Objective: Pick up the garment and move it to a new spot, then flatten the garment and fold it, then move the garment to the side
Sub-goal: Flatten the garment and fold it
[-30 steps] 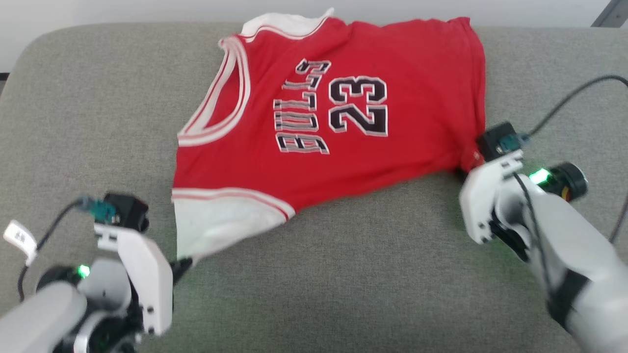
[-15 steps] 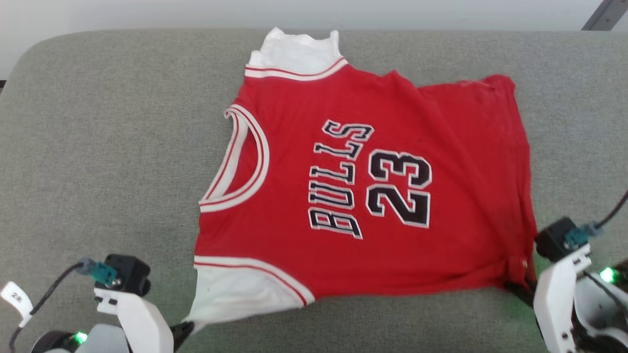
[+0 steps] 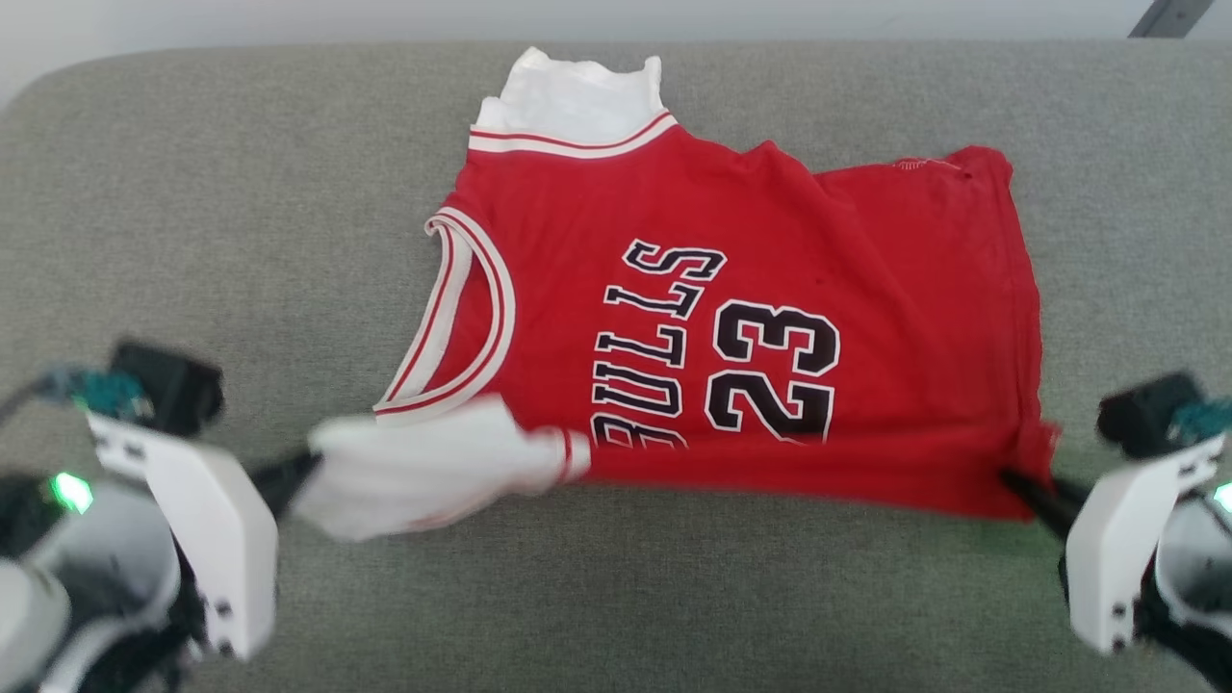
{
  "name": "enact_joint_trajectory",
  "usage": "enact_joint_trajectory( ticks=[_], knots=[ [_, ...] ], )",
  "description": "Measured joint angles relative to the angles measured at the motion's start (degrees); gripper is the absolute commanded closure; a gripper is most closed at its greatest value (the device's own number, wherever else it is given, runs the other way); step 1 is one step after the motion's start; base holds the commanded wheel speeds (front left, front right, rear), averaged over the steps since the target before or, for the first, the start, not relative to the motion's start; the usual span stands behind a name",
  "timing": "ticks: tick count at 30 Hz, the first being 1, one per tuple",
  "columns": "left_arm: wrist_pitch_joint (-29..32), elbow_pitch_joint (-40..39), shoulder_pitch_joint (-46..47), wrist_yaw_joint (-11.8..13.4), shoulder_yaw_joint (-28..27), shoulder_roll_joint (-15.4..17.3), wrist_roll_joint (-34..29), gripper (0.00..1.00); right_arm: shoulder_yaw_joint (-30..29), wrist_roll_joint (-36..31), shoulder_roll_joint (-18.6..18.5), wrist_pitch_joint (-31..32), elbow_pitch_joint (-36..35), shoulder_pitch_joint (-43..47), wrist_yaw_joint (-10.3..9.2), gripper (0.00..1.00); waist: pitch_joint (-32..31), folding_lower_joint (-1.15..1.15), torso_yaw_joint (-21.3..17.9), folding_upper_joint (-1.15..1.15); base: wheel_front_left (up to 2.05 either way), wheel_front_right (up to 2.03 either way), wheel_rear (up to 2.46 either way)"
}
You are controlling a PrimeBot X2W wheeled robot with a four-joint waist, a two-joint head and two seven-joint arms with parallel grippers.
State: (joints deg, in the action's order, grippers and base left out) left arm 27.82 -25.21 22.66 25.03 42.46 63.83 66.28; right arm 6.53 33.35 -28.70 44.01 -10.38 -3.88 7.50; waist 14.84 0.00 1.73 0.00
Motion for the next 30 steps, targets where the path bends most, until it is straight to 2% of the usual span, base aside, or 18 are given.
enact_joint_trajectory(
  ticks=[2,5,12,19,25,26,27,28,29,30],
  knots=[
    [0.9,1.3,4.1,-2.1,-0.6,-0.1,-2.1,1.0,-1.5,-1.8,1.6,0.4,-0.4,-2.3,0.0,1.0,0.6,0.0,-0.3,0.0,0.0,0.0,0.0],
    [2.2,5.2,10.5,-6.1,-1.1,-2.5,-3.8,1.0,-2.5,-4.2,3.8,0.7,0.2,-6.1,0.01,1.0,1.6,0.0,-0.6,0.0,0.0,0.0,0.0],
    [5.9,21.7,23.6,-15.1,1.8,-13.1,-6.8,1.0,-2.4,-8.2,5.7,-0.4,7.0,-14.5,0.0,1.0,4.5,0.0,-1.2,0.0,0.0,0.0,0.0],
    [8.5,40.7,29.8,-21.5,5.1,-22.0,-6.7,1.0,1.1,-11.4,7.9,-1.1,17.5,-21.7,0.0,1.0,7.4,0.0,-2.5,0.0,0.0,0.0,0.0],
    [10.1,53.6,32.3,-25.4,6.9,-26.5,-6.3,1.0,3.5,-11.7,9.2,-1.4,23.8,-26.6,0.01,1.0,9.0,0.0,-3.5,0.0,0.0,0.0,0.0],
    [10.4,55.2,32.9,-25.8,6.9,-27.0,-6.2,1.0,4.0,-11.6,9.3,-1.3,24.5,-27.2,0.01,0.78,9.0,0.0,-3.6,0.0,0.0,0.0,0.0],
    [10.6,56.8,33.5,-26.1,7.1,-27.6,-6.1,0.75,4.6,-11.6,9.2,-1.3,24.9,-27.7,0.0,0.65,9.1,0.0,-3.6,0.0,0.0,0.0,0.0],
    [10.6,57.8,34.0,-26.4,7.3,-27.9,-6.3,0.53,4.7,-11.6,9.2,-1.3,25.2,-28.1,0.01,0.2,9.0,0.0,-3.6,0.0,0.0,0.0,0.0],
    [10.2,58.5,34.5,-26.8,7.4,-28.2,-6.5,0.02,5.0,-11.6,9.1,-1.5,25.4,-28.5,0.0,0.0,9.0,0.0,-3.6,0.0,0.0,0.0,0.0],
    [9.8,59.4,34.9,-26.8,6.9,-28.5,-6.3,0.0,5.7,-11.6,8.8,-1.8,25.2,-28.7,0.0,0.0,8.9,0.0,-3.7,0.0,0.0,0.0,0.0]
  ],
)
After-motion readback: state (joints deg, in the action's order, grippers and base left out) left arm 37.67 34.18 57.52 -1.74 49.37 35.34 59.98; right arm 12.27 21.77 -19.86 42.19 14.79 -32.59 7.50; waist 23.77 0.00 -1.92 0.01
